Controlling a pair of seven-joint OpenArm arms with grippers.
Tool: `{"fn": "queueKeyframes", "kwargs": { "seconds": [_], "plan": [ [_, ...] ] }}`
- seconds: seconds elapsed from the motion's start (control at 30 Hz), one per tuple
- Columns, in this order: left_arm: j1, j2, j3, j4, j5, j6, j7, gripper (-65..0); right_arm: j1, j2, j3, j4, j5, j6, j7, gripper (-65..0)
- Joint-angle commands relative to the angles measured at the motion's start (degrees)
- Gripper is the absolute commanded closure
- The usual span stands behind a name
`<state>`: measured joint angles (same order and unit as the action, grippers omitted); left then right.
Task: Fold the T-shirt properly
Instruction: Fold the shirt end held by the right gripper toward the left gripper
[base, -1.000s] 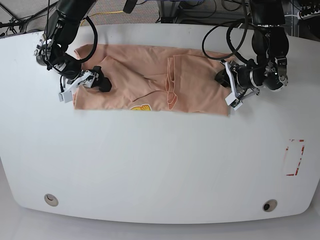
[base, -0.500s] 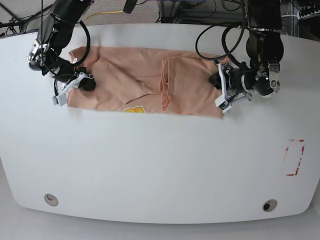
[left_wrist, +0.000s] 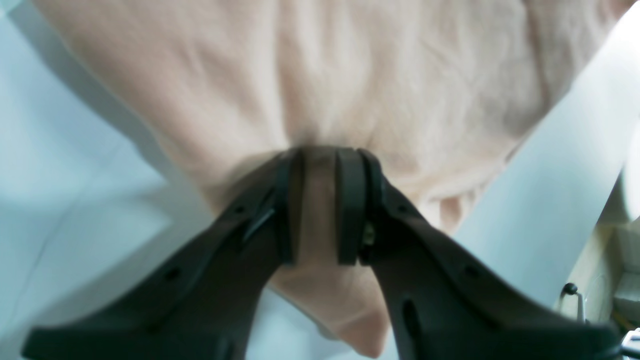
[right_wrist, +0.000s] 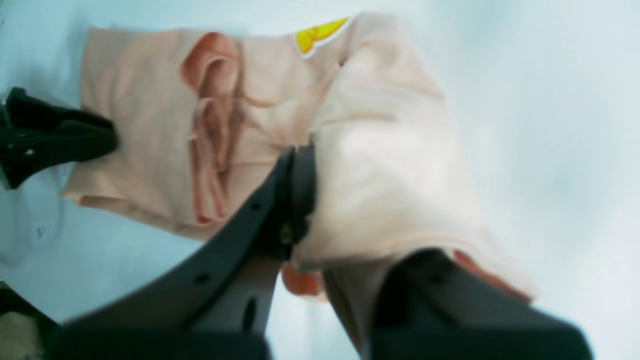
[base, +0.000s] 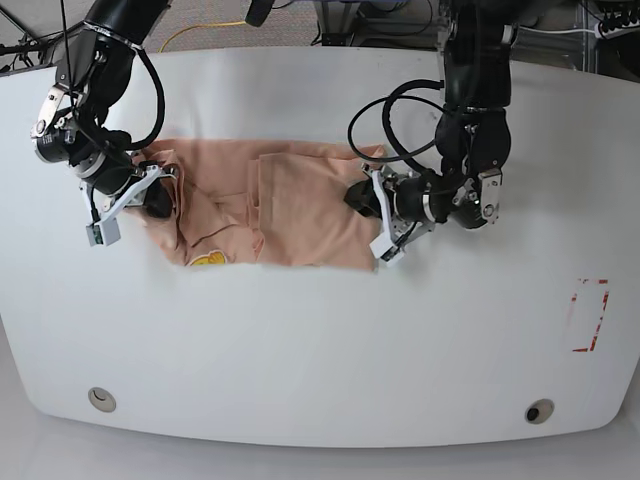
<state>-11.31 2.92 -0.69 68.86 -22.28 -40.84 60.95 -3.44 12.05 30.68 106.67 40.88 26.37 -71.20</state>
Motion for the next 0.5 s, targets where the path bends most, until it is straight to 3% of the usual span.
{"fn": "queueKeyframes", "kwargs": {
  "seconds": [0.0,0.2,0.47],
  "plan": [
    [0.5,2.0,0.6,-5.5,11.6,0.8,4.2,-10.7,1.3,1.3,-0.9,3.5,1.1,0.3,0.9,0.0],
    [-2.3,6.1,0.6,-13.2,16.7,0.8,0.6,-10.7,4.2,2.2,-4.3,4.0,1.2,0.5,0.9,0.0],
    [-2.4,6.1,2.1,-14.1,16.6,0.8,-0.5,-10.7,7.3,0.1,-8.4,1.8,1.1,0.5,1.3,0.0]
  ]
}}
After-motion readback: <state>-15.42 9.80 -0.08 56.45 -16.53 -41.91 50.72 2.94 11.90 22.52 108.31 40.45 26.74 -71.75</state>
